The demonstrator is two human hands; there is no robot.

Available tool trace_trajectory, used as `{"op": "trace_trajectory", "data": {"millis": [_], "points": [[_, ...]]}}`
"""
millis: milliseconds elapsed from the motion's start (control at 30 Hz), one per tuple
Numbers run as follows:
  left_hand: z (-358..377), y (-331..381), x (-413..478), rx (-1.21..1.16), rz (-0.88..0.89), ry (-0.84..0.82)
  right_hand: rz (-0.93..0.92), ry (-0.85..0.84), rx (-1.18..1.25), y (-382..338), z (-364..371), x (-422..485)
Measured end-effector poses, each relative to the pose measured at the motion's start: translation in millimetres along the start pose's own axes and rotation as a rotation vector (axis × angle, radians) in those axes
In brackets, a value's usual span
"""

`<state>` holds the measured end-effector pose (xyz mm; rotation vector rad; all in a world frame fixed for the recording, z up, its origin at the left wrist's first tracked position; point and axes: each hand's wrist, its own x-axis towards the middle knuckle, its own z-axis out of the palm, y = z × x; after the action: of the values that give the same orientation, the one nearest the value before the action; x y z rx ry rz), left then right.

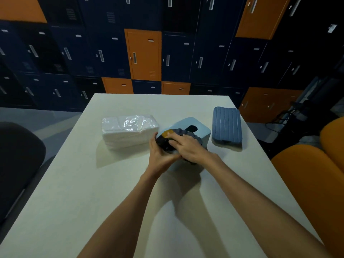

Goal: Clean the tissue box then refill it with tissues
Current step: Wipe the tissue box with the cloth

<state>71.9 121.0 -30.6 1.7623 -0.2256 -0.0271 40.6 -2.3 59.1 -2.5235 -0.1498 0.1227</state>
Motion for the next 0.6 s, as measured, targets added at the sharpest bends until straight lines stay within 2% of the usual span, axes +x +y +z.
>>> {"op": "trace_trajectory", "data": {"millis": [100,233,300,433,533,600], "points": [[-6,18,-5,0.073,-0.073,-0.065,0.062,-0.019,0.174,3,-16,-7],[-25,35,-6,0.26,-0.129,-0.259,0.211,-0.002,0.521,3,-40,-1],[-40,41,-7,0.219,-0.119,-0.246,0.263,0.048,0.688,0,-48,4],[-61,68,-10,-0.179,-0.19,0.034,0.279,0.138,0.928,-16,-52,19],[-57,98,-9,-0.52,-0.34,0.044,0.201,0.125,0.867,-48,-42,29],[-53,116,-7,-0.735,-0.412,0.017,0.148,0.043,0.803,-68,-28,32]]}}
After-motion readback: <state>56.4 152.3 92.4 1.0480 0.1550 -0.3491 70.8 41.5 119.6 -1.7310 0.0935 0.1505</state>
